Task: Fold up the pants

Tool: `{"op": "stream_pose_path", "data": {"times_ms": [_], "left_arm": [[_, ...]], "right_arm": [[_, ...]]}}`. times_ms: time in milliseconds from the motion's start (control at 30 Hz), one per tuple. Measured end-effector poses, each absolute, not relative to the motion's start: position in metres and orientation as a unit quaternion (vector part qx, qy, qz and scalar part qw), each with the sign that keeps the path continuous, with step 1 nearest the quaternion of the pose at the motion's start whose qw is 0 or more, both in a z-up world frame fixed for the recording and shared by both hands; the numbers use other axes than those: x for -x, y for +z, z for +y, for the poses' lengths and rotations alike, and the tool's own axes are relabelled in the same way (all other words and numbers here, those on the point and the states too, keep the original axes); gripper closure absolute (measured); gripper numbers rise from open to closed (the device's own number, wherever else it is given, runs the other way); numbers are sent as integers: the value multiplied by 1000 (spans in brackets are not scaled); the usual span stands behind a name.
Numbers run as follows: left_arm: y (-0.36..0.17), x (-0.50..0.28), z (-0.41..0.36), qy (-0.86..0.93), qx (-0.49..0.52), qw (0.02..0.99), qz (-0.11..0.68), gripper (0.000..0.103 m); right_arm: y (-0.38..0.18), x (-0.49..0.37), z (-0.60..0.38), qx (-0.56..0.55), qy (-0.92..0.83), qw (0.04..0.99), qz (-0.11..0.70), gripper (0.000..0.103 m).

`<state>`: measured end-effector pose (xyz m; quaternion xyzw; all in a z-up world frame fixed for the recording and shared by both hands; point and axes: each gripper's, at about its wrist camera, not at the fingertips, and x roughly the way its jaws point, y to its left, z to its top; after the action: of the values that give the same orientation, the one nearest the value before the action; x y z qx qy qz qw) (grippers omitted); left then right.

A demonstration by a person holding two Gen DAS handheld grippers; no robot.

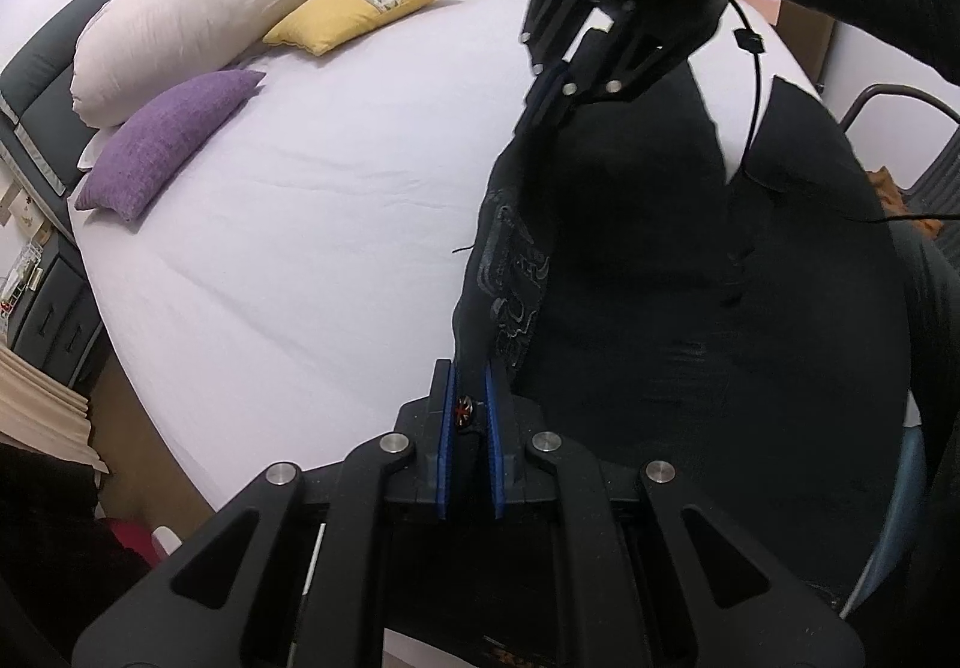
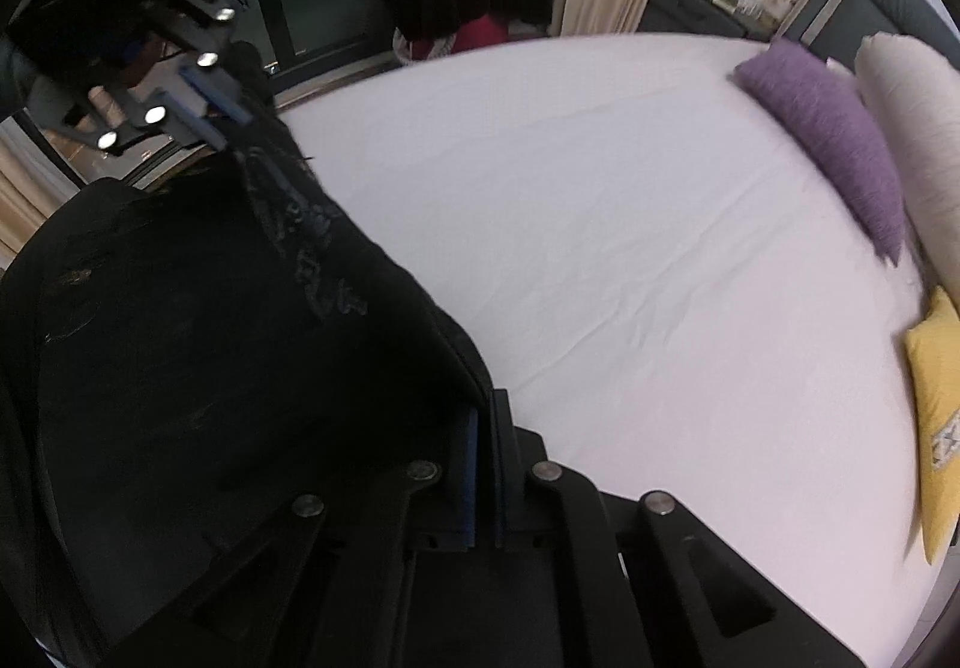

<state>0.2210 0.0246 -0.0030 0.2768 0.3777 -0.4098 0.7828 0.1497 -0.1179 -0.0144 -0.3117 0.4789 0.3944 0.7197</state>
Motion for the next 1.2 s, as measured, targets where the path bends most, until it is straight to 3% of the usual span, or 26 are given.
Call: {"op": "stream_pose_path", "data": {"times_ms": [467,1200], "left_arm": [[-19,-109,16,-444,-296,747,396,95],[-68,42,14,-496,-351,669,428,95]], "right_arm": [[-33,-32,-120,321,399,704,491,100],[-65,66,-87,363,416,663,505,99]]}}
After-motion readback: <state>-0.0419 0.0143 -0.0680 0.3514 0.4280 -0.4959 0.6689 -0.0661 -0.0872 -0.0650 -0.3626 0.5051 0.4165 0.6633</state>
